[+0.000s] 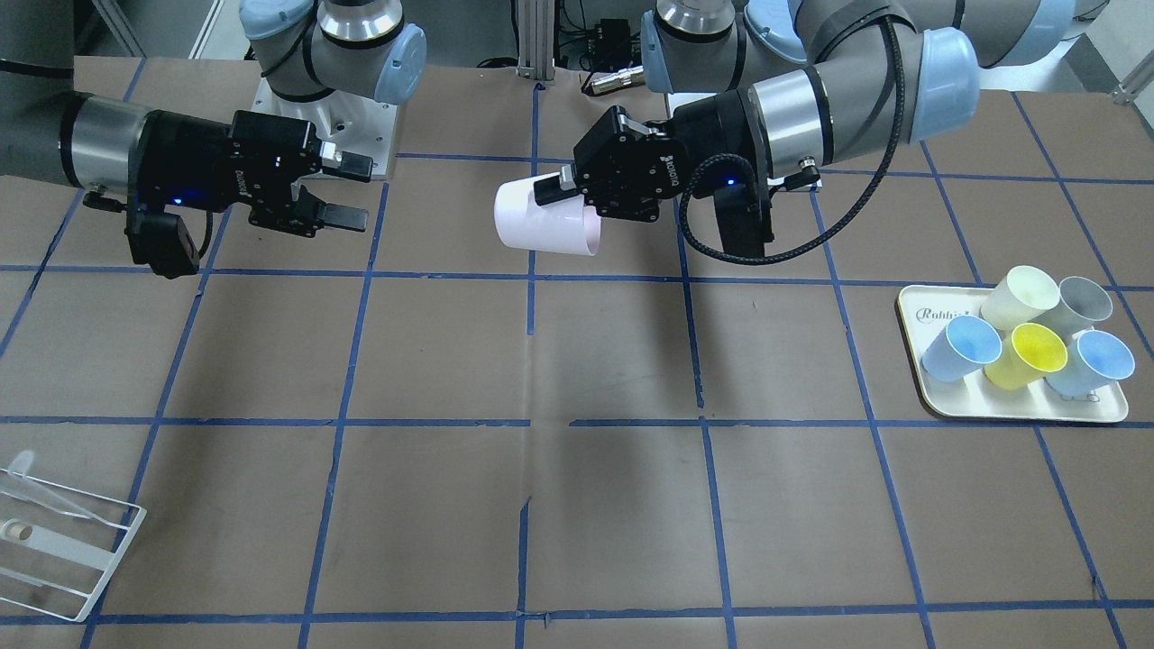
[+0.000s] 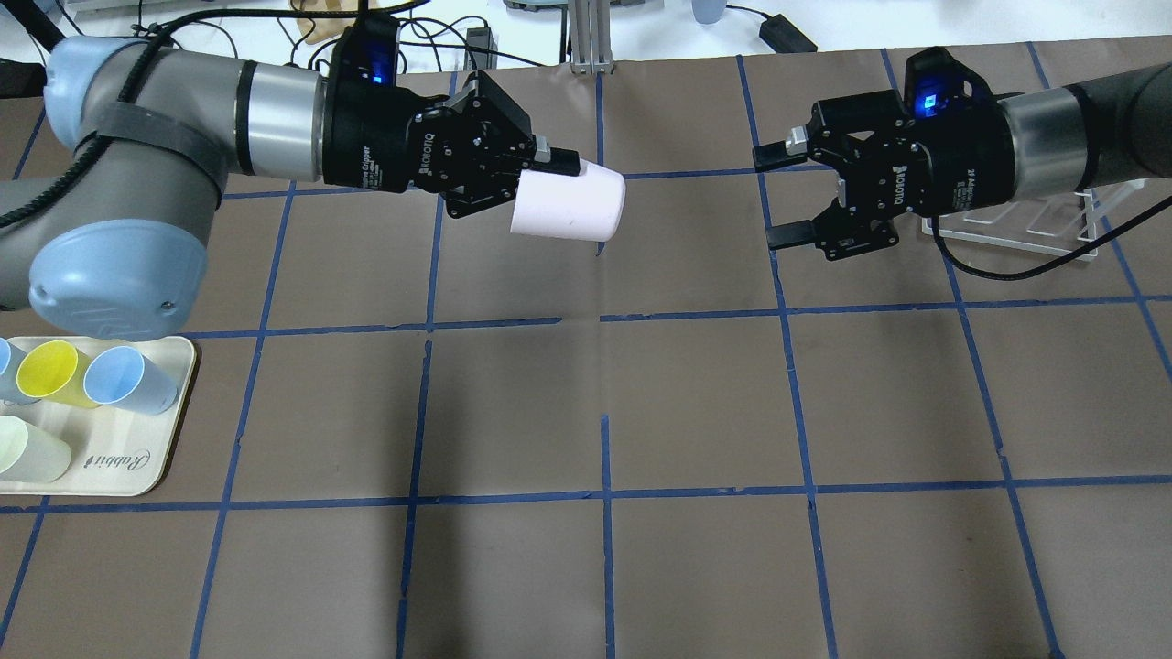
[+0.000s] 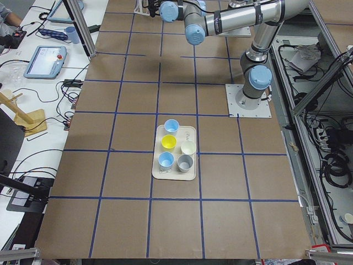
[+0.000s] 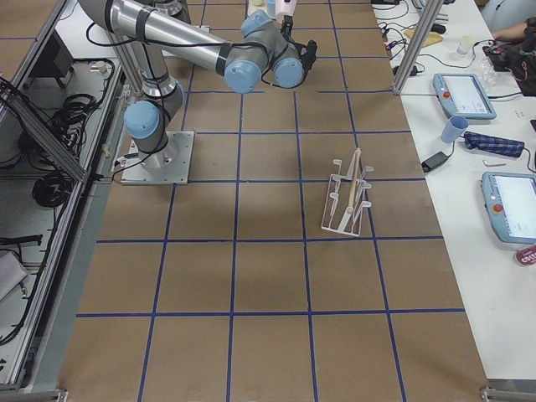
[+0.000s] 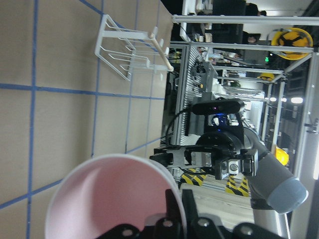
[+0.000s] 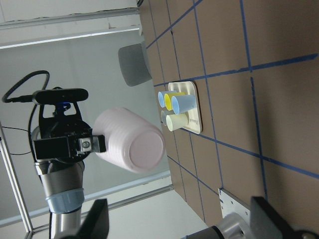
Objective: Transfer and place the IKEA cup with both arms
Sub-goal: 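Open the right gripper and pull it back while the left gripper holds the cup, then carry the white cup with the left gripper down onto the cup tray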
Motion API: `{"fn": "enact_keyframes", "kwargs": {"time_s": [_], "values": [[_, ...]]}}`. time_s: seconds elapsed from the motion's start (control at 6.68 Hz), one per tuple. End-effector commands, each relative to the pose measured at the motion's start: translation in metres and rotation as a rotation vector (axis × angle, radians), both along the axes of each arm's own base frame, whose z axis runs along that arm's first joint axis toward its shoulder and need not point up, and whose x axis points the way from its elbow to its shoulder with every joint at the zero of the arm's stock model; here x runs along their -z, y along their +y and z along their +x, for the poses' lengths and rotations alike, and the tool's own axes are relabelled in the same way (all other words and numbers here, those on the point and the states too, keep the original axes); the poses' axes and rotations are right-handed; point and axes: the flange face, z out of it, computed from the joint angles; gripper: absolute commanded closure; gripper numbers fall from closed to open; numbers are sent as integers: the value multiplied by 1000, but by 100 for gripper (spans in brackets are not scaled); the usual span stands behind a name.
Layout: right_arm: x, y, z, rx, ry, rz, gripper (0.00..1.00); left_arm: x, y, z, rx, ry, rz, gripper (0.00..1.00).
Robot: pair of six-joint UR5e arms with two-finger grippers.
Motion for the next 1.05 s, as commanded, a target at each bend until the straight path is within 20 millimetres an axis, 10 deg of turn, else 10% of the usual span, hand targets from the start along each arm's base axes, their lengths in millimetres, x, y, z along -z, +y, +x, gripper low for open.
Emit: {"fn": "enact_keyframes", "kwargs": {"time_s": [0.0,0.45,0.9], "values": [[-48,5,-15,-22,225,123,0,-21,3,22,-28,-316,-57,100],[-72,23,-13,-69,638,158,0,-22,7,79,125,-741,-163,100],[-90,53,66,-95,1072,146,0,-14,7,202,412,-1045,-244,100]]}}
